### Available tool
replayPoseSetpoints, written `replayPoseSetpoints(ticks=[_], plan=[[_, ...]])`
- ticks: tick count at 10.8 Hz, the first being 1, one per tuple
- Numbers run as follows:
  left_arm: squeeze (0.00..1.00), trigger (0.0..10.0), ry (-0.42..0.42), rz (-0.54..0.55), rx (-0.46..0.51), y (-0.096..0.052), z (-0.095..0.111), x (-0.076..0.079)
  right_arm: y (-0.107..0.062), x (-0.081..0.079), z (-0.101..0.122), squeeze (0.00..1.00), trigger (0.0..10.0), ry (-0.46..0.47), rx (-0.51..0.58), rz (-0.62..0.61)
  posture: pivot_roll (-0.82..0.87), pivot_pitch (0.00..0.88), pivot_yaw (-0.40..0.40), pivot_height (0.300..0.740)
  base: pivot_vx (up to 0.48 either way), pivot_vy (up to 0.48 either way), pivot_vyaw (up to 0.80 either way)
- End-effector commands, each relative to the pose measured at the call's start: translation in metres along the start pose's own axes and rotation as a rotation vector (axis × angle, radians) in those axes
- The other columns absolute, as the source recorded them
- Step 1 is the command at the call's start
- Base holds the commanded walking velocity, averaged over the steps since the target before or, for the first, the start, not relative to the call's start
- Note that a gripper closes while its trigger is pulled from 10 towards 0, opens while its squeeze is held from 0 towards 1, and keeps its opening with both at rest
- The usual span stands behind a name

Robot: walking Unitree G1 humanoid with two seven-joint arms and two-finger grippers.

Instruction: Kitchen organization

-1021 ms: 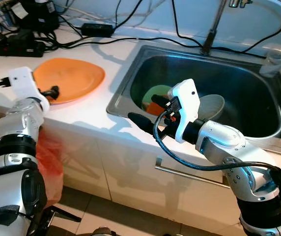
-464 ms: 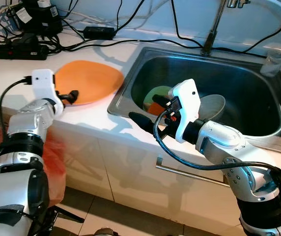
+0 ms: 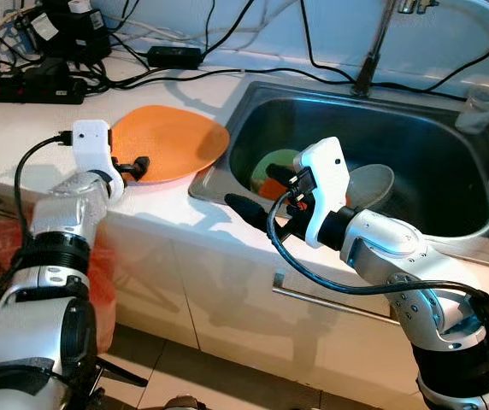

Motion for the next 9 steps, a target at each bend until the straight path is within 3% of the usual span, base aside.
replayPoseSetpoints(ticks=[1, 4, 5, 6, 7, 9], plan=[[0.00, 10.0, -0.018, 0.085, -0.002, -0.002, -0.004, -0.017, -0.004, 0.004, 0.004, 0.00, 10.0, -0.013, 0.020, -0.024, 0.04, 0.069, 0.018, 0.740, 0.000, 0.000, 0.00], [0.00, 10.0, -0.047, 0.247, 0.080, -0.009, 0.002, -0.040, -0.006, 0.007, 0.005, 0.00, 10.0, -0.018, 0.013, -0.025, 0.04, 0.071, 0.002, 0.740, 0.000, 0.000, 0.00], [0.00, 10.0, -0.078, 0.254, 0.097, -0.011, 0.003, -0.039, -0.006, 0.007, 0.005, 0.00, 10.0, -0.020, 0.010, -0.023, 0.04, 0.071, -0.004, 0.740, 0.000, 0.000, 0.00], [0.00, 10.0, -0.135, 0.245, 0.134, -0.014, 0.007, -0.034, -0.006, 0.008, 0.005, 0.00, 10.0, -0.023, 0.007, -0.020, 0.05, 0.070, -0.013, 0.740, 0.000, 0.000, 0.00], [0.00, 10.0, -0.256, 0.222, 0.162, -0.018, 0.006, -0.025, -0.006, 0.009, 0.004, 0.00, 10.0, -0.026, 0.002, -0.013, 0.05, 0.070, -0.026, 0.740, 0.000, 0.000, 0.00], [0.00, 10.0, -0.415, 0.180, 0.097, -0.015, -0.019, -0.011, -0.005, 0.009, 0.006, 0.00, 10.0, -0.034, -0.001, -0.002, 0.04, 0.064, -0.036, 0.740, 0.000, 0.000, 0.00]])
Point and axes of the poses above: a point about 5 cm out from each wrist's last joint towards the gripper, its own y axis pointing out of the wrist towards the gripper, its own z axis along the axis of the wrist's last joint, x = y × z, the point moved 4 cm from there along y, pointing out of the wrist towards the gripper
